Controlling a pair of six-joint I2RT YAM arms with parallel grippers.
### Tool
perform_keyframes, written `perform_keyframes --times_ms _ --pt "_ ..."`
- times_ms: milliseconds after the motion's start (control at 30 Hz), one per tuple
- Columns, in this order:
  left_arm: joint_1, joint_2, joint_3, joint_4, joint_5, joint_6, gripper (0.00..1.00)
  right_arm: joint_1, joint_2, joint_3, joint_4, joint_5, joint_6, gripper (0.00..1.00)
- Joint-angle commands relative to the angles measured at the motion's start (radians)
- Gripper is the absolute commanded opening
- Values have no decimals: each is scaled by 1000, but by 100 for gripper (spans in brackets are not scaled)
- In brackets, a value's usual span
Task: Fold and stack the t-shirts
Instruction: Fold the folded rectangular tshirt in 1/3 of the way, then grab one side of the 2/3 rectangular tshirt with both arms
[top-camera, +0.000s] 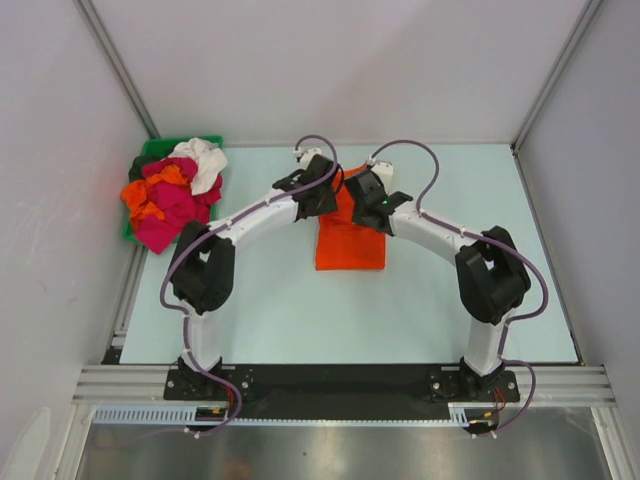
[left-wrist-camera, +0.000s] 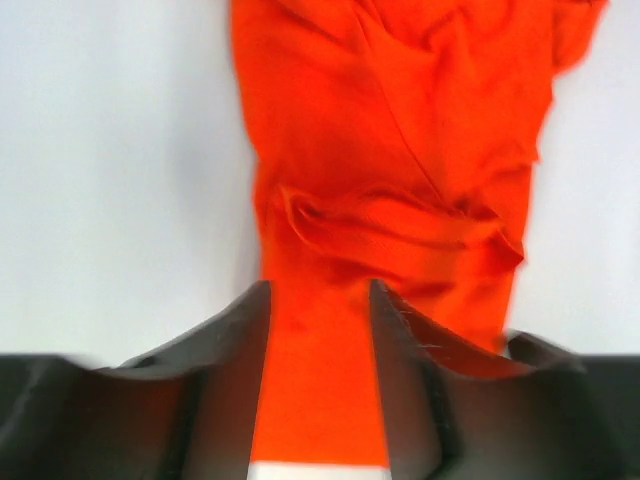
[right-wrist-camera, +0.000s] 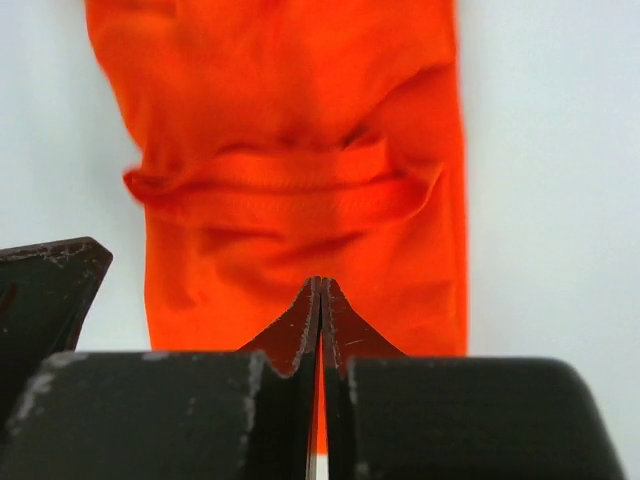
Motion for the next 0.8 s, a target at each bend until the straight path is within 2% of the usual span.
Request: perform_keyframes --times_ms 0,200,767 --pt "-38 -31 -76 42 12 -46 16 40 34 -41 21 -12 29 0" --pt "-38 -12 -128 82 41 -46 2 36 109 -23 41 -19 29 0" --pt "-39 52 -211 122 145 -101 0 -62 250 126 52 -62 49 0"
